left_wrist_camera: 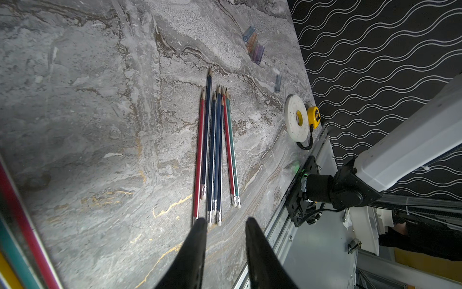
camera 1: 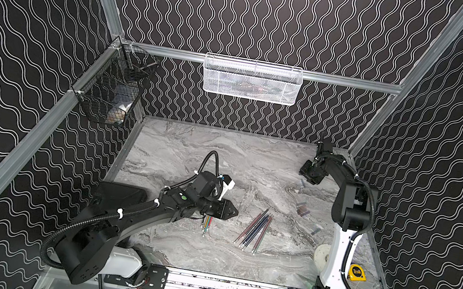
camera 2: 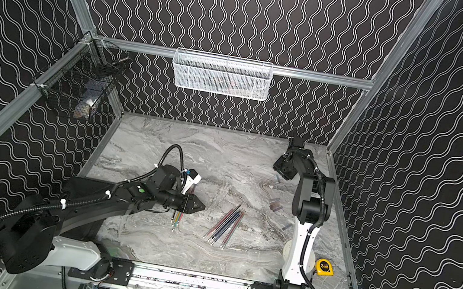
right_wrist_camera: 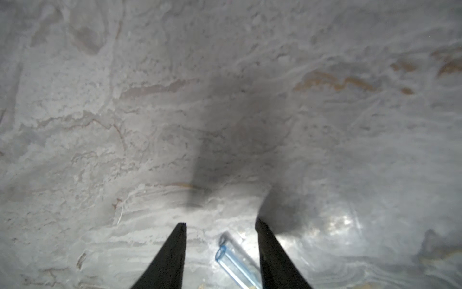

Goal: Remove the protective cover of the pencils
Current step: Adjust the protective sleeve at the center of the board.

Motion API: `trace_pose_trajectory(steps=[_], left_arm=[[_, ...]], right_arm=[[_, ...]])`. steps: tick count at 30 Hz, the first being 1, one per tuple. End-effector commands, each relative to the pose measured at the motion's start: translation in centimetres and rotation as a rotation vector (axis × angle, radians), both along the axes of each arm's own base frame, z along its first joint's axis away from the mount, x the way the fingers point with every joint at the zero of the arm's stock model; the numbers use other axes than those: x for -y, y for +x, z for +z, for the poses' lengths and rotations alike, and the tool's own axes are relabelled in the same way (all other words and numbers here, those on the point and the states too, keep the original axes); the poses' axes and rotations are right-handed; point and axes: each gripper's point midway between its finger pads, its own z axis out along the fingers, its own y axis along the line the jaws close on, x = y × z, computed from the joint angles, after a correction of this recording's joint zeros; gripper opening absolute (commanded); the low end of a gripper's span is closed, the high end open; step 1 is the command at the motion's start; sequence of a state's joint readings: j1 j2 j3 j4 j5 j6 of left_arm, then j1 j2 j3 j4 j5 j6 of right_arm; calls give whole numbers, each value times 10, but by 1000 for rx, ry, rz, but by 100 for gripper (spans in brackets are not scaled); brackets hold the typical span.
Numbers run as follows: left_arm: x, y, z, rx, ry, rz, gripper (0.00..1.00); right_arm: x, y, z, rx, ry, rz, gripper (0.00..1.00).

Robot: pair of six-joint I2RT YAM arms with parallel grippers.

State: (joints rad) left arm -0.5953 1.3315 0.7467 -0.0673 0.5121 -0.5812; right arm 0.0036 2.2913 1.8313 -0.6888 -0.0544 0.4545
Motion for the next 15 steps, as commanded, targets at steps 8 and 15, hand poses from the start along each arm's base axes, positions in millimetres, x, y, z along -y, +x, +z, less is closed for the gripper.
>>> trace_pose_trajectory(steps=[8,15], left_arm=[[3,4,5,16,-14,-5,31],[3,4,5,17,-15,-6,31]], right_arm=[[2,-32,-15,-131,-173,60,41],[-11,-42,-10,-136,-178,100,37]])
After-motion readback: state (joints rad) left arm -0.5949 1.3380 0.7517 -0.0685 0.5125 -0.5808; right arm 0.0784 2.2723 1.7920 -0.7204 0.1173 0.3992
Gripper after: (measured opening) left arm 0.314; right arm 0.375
